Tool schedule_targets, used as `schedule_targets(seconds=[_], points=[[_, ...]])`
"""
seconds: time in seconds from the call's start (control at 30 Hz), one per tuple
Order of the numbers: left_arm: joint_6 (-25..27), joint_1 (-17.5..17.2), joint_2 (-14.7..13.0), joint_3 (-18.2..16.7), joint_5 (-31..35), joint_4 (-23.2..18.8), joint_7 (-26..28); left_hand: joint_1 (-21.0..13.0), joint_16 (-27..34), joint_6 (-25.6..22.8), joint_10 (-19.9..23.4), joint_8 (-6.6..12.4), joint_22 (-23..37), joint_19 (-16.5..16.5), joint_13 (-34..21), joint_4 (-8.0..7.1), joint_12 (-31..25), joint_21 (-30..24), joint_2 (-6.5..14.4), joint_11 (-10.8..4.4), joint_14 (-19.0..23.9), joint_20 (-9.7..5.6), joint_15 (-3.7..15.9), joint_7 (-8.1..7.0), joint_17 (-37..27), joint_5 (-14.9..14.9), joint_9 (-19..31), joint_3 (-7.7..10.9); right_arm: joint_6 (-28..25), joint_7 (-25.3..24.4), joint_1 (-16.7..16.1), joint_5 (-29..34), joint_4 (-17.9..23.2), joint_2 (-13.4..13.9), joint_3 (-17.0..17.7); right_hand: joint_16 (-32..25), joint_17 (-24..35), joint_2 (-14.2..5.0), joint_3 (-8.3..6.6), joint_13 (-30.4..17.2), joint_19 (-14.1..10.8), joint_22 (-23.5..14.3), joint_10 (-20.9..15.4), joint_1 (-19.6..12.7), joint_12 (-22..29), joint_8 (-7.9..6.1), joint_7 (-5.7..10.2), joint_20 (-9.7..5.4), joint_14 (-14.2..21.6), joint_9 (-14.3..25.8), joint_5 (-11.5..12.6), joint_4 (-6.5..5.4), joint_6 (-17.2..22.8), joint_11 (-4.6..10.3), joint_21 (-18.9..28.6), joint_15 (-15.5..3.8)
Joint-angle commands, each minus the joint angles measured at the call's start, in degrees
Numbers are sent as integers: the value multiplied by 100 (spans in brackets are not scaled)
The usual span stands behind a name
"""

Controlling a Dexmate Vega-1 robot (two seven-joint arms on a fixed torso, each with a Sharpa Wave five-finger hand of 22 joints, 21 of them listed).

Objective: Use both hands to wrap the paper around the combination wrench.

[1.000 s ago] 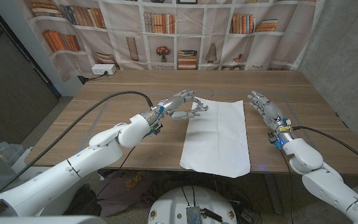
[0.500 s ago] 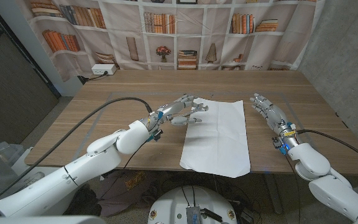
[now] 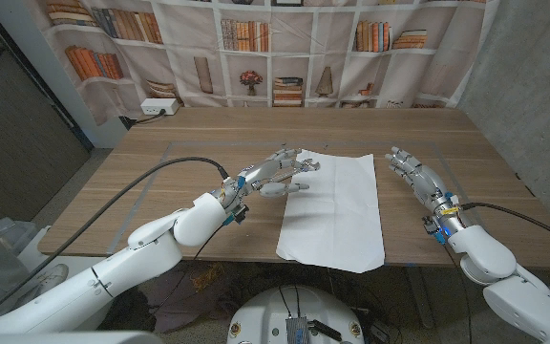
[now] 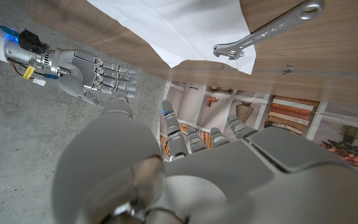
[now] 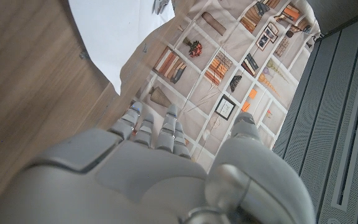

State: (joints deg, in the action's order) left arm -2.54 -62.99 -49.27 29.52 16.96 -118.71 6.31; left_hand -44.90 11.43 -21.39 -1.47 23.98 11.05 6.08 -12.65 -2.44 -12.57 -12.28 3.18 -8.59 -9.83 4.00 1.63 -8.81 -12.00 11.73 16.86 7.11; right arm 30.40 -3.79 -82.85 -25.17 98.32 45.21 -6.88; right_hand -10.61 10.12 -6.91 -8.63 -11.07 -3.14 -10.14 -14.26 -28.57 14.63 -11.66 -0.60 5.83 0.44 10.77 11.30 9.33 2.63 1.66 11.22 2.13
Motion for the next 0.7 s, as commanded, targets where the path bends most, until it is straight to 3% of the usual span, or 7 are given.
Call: schedule_targets(seconds=[0.03, 0.23, 0.4, 0.7], points=[[-49, -246, -59, -144, -65, -84, 154, 25, 24, 0, 23, -14, 26, 42, -27, 5, -39, -14, -31, -25, -257, -15, 3, -58, 4, 34, -1, -20, 179, -101, -337, 353, 174, 35, 205, -29, 21, 2, -61, -27, -7, -19, -157, -133, 60, -24, 63, -52, 38, 27, 33, 21, 47, -10, 22, -46], [-42, -290, -69, -220, -82, -68, 217, 30, 27, 24, 24, -31, 26, 40, -28, 6, -39, -17, -41, -32, -250, -12, 0, -60, 4, 35, -13, -31, 401, -509, -633, 914, 286, -162, 468, -104, 20, 73, -141, -32, -270, -23, -546, -357, 197, -146, 204, -123, 407, 28, 50, 21, 470, 141, 91, -220], [-25, -318, -75, -270, -87, -63, 263, 34, 26, 42, 31, -44, 26, 38, -28, 6, -42, -19, -44, -34, -253, -14, -5, -58, 5, 37, -21, -37, 359, -534, -886, 1264, 453, -101, 662, -101, 21, 86, -154, -32, -306, -24, -630, -397, 224, -168, 242, -138, 455, 28, 52, 13, 573, 201, 93, -249], [144, -333, -78, -359, 144, -117, 446, 45, 19, 70, 31, -68, 27, 35, -28, 3, -41, -24, -47, -34, -276, -15, -9, -76, 4, 40, -39, -52, 337, -392, -1192, 1276, 656, -170, 908, -62, 23, 88, -176, -32, -309, -26, -664, -451, 230, -164, 254, -163, 409, 28, 57, 7, 618, 248, 81, -264]])
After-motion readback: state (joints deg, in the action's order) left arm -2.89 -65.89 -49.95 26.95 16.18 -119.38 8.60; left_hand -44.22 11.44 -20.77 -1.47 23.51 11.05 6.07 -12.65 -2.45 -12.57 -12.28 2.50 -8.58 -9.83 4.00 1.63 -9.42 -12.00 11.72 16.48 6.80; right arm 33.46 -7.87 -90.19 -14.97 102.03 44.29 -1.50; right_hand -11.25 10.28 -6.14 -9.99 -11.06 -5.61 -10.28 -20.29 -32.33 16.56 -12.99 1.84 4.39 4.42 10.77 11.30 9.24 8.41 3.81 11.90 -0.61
